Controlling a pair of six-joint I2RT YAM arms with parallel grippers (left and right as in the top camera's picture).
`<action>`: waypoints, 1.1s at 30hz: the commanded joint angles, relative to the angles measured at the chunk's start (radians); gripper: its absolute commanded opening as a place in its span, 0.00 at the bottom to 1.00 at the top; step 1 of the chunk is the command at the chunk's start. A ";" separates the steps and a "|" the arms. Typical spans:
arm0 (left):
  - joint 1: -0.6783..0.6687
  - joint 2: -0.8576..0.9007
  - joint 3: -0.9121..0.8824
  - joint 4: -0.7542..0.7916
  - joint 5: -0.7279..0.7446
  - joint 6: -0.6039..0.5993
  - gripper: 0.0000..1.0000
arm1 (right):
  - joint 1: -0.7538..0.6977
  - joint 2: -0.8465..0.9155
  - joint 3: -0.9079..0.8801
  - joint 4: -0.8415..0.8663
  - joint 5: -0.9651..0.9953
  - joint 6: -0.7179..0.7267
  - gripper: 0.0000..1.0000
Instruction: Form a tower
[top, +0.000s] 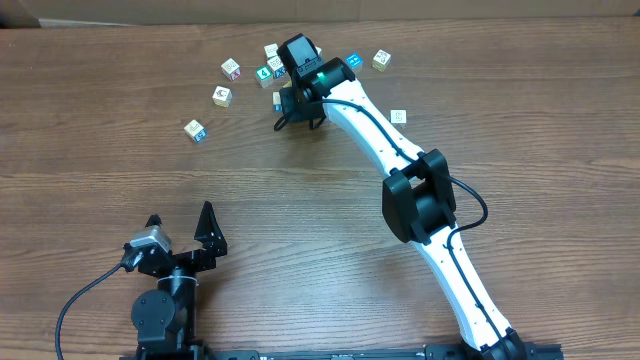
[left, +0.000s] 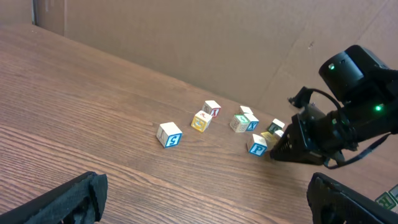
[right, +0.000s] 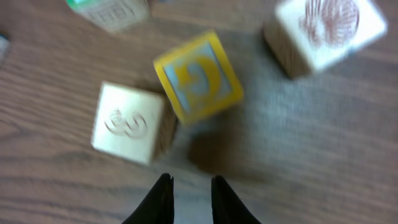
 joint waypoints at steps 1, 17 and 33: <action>-0.003 -0.008 -0.003 0.002 0.005 -0.006 1.00 | 0.016 -0.042 -0.007 -0.034 -0.005 0.011 0.19; -0.003 -0.008 -0.003 0.002 0.005 -0.006 1.00 | 0.045 -0.023 -0.013 0.115 -0.032 0.069 0.19; -0.003 -0.008 -0.003 0.002 0.005 -0.006 1.00 | 0.061 -0.023 -0.013 0.197 0.016 0.068 0.36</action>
